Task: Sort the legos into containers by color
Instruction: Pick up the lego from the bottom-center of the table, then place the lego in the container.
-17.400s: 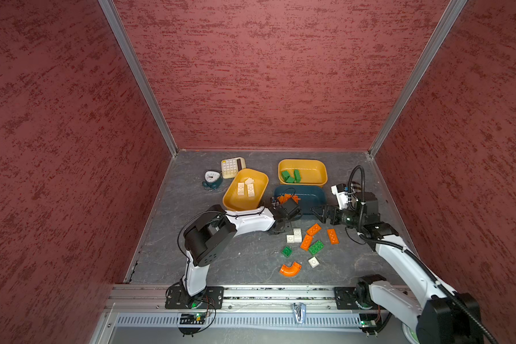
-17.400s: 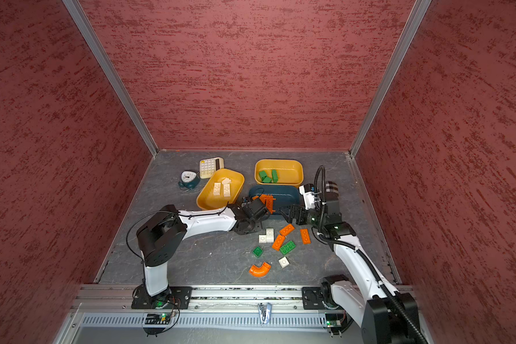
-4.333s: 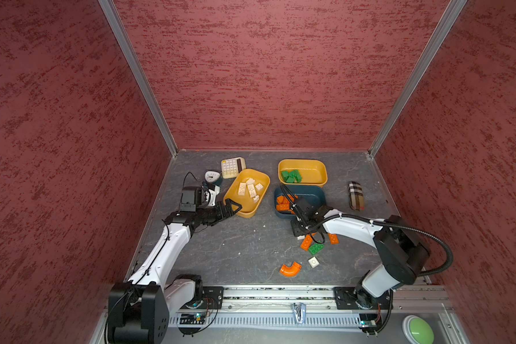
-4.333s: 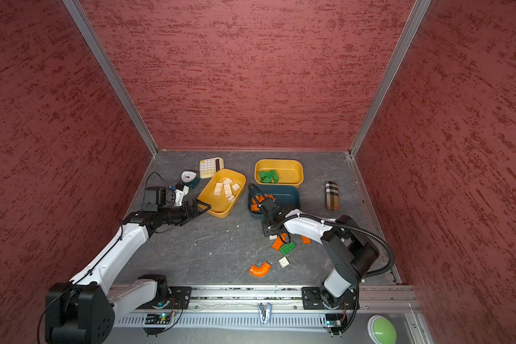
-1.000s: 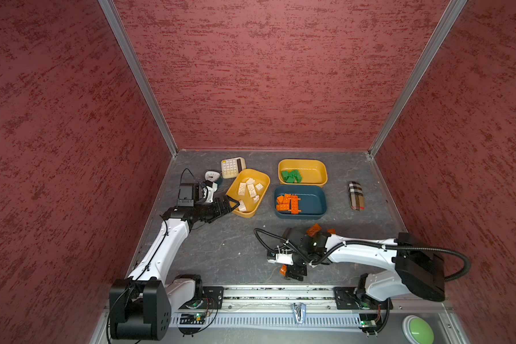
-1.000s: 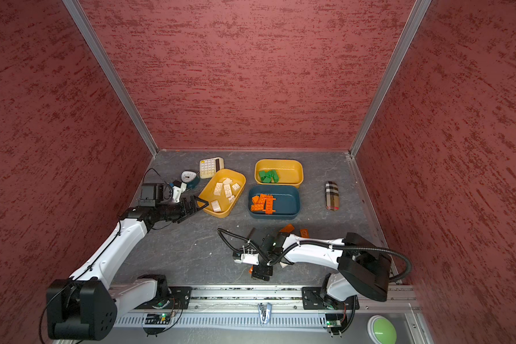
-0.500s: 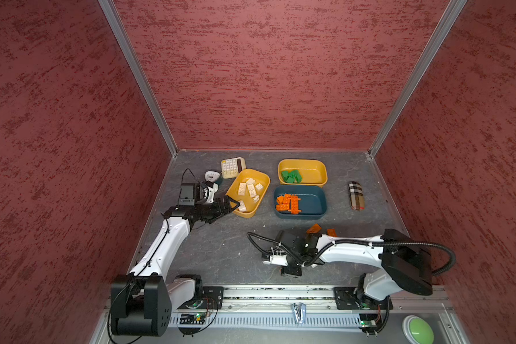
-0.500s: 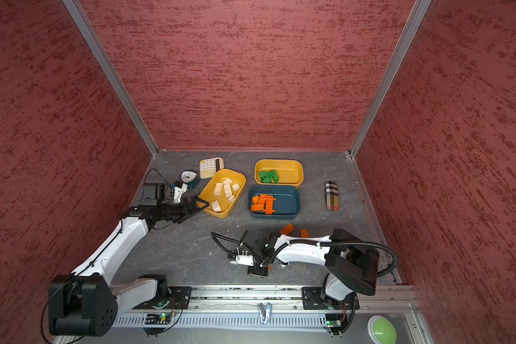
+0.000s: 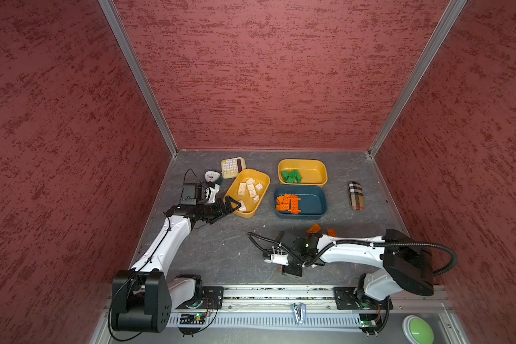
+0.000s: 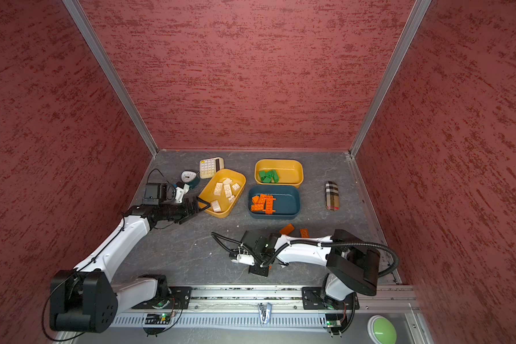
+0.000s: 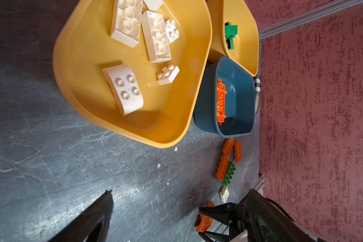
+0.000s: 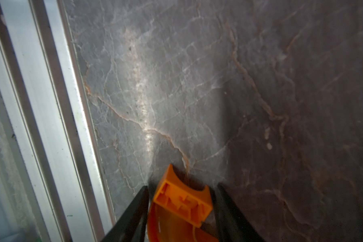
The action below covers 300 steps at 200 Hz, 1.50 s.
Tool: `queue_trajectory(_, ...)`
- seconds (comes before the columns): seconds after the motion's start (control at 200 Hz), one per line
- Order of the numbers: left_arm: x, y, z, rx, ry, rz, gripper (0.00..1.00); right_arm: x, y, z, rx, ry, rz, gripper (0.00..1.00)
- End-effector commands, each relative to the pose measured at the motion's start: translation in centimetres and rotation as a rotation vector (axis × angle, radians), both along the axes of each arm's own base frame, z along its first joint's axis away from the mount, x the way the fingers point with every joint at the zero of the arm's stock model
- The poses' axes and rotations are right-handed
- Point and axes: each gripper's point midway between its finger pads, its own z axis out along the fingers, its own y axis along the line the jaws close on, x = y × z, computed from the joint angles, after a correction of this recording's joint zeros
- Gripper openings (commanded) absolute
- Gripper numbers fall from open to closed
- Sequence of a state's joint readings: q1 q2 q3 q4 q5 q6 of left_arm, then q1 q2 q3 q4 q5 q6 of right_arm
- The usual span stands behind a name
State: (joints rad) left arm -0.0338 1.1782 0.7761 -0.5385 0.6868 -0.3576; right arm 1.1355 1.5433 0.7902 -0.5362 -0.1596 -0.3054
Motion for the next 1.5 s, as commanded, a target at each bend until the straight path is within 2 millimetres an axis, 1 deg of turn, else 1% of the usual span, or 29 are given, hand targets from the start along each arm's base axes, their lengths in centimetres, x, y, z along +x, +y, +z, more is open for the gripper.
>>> queue_trajectory(0.0, 0.4, -0.1, 0.6, 0.010, -0.039, -0.022, 1.00, -0.2, -0.4, 0.4, -0.017, -0.007, 0.003, 0.41)
queue_trajectory(0.065, 0.3, -0.2, 0.7, 0.011, -0.039, -0.022, 0.99, 0.0, -0.2, 0.7, -0.006, -0.015, -0.001, 0.35)
queue_trajectory(0.145, 0.2, -0.1, 0.8, 0.010, -0.043, -0.021, 1.00, 0.4, 0.3, 1.5, 0.019, -0.042, -0.006, 0.32)
queue_trajectory(0.271, 0.3, -0.2, 1.0, 0.009, -0.045, -0.021, 0.99, 2.1, 0.9, 3.5, 0.066, -0.106, -0.024, 0.30)
queue_trajectory(0.326, 0.4, -0.2, 1.1, 0.008, -0.048, -0.021, 0.99, 3.1, 0.9, 4.0, 0.073, -0.124, -0.037, 0.30)
queue_trajectory(0.351, 0.4, -0.3, 1.2, 0.006, -0.048, -0.022, 1.00, 3.9, 0.9, 5.1, 0.100, -0.148, -0.047, 0.29)
queue_trajectory(0.396, 0.5, -0.4, 1.4, 0.006, -0.054, -0.025, 0.99, 5.2, 0.7, 6.2, 0.119, -0.175, -0.068, 0.29)
queue_trajectory(0.461, 0.7, -0.7, 1.8, 0.003, -0.062, -0.032, 0.99, 7.4, 0.6, 8.2, 0.163, -0.209, -0.109, 0.29)
queue_trajectory(0.546, 0.8, -1.2, 2.3, -0.004, -0.074, -0.040, 0.99, 11.0, -0.3, 10.8, 0.211, -0.278, -0.168, 0.28)
queue_trajectory(0.671, 1.1, -2.6, 2.9, -0.024, -0.094, -0.064, 0.99, 16.1, -2.5, 13.1, 0.215, -0.381, -0.236, 0.28)
queue_trajectory(0.792, 1.4, -4.0, 3.3, -0.036, -0.103, -0.090, 0.99, 20.4, -4.4, 14.6, 0.229, -0.436, -0.292, 0.28)
queue_trajectory(0.837, 1.5, -4.5, 3.5, -0.040, -0.108, -0.100, 0.99, 21.8, -4.9, 14.5, 0.213, -0.456, -0.291, 0.28)
queue_trajectory(0.852, 1.6, -4.6, 3.6, -0.041, -0.110, -0.101, 0.99, 22.3, -5.2, 14.8, 0.211, -0.465, -0.297, 0.28)
queue_trajectory(0.867, 1.6, -4.8, 3.6, -0.041, -0.110, -0.104, 1.00, 22.8, -5.3, 14.1, 0.192, -0.452, -0.300, 0.28)
queue_trajectory(0.967, 1.9, -5.3, 3.7, -0.040, -0.114, -0.114, 0.99, 25.2, -6.0, 13.2, 0.176, -0.444, -0.322, 0.28)
queue_trajectory(1.047, 2.0, -5.6, 3.9, -0.041, -0.115, -0.120, 0.99, 26.3, -6.2, 12.1, 0.166, -0.412, -0.330, 0.28)
queue_trajectory(1.137, 2.0, -5.6, 3.9, -0.036, -0.116, -0.121, 1.00, 26.7, -6.4, 10.6, 0.155, -0.359, -0.342, 0.30)
queue_trajectory(1.237, 1.9, -5.5, 3.7, -0.033, -0.113, -0.121, 0.99, 26.6, -6.6, 9.1, 0.144, -0.308, -0.351, 0.32)
queue_trajectory(1.368, 1.9, -5.5, 3.6, -0.030, -0.107, -0.124, 0.99, 26.3, -6.8, 8.0, 0.136, -0.266, -0.365, 0.36)
queue_trajectory(1.418, 2.0, -5.5, 3.5, -0.027, -0.107, -0.125, 1.00, 26.2, -6.9, 7.7, 0.135, -0.253, -0.367, 0.41)
queue_trajectory(1.498, 2.0, -5.5, 3.7, -0.024, -0.110, -0.129, 0.99, 25.7, -6.8, 7.7, 0.140, -0.237, -0.364, 0.58)
